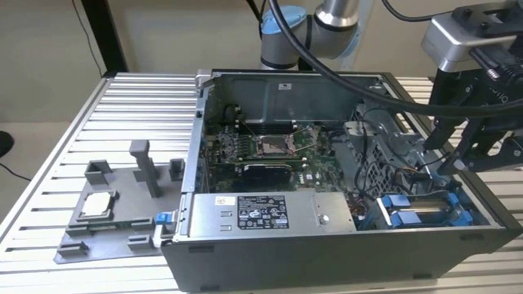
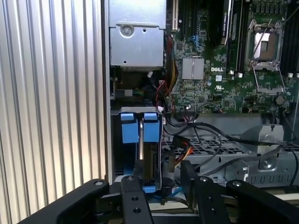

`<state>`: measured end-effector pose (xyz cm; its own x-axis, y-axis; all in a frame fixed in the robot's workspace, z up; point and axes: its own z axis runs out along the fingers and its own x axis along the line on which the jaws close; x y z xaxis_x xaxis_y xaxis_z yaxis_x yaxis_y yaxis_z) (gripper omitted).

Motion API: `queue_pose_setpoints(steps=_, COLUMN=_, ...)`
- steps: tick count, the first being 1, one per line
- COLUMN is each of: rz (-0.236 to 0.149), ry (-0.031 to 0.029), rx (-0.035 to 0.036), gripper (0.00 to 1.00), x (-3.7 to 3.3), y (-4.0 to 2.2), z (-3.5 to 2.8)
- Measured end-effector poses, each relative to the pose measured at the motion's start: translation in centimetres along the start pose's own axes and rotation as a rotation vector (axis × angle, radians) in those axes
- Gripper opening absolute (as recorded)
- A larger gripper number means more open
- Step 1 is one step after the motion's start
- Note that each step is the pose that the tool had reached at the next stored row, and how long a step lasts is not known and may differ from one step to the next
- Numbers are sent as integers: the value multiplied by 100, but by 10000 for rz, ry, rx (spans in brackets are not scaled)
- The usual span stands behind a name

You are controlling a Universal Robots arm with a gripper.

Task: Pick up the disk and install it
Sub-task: 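Insert the first disk wire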

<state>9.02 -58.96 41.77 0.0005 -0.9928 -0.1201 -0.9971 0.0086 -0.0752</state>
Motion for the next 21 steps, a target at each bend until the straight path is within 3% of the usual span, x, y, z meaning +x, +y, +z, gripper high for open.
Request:
queue_pose_setpoints(steps=9, rz=49, ry=-36, rx=-120, gripper=100, x=-52, y=-156, z=108)
queue_pose_setpoints(steps=16, rz=212, ry=-27, rx=-245, gripper=100, x=-85, y=-202, z=213)
queue_pose_setpoints(steps=21, rz=536, ry=-3, rx=-310, gripper=100, x=-91, y=-200, z=275)
